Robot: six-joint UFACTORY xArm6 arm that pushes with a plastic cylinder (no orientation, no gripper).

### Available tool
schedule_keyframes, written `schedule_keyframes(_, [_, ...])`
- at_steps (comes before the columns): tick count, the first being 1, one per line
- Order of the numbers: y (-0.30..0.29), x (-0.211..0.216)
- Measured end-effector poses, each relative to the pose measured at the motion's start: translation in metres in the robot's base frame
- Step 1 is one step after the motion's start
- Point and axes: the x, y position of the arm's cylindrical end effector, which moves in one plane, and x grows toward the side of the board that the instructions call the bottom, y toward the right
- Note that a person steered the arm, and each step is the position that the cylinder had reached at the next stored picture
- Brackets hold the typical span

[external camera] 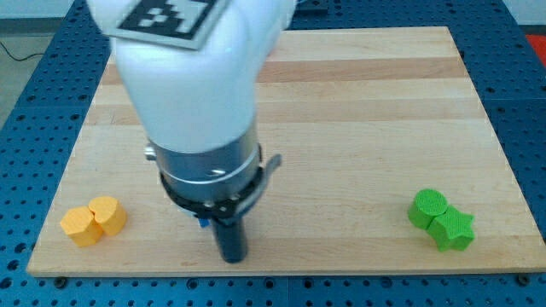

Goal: Move the blue blocks towards left center of the board

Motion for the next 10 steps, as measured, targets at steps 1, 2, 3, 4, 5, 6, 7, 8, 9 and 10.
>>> schedule_keyframes(1, [-0.018, -0.039])
schedule_keyframes(2, [-0.035, -0.097])
schedule_keyframes(3, [-0.061, -0.159])
schedule_keyframes(4, [-0.072, -0.189])
schedule_keyframes(5, [-0.072, -0.232])
schedule_keyframes(6, [-0.072, -0.251])
schedule_keyframes(7, [-0.074, -0.232])
schedule_keyframes(8, [-0.076, -0.217])
schedule_keyframes(9, [-0.086, -0.203])
schedule_keyframes(10, [-0.1, -0.197])
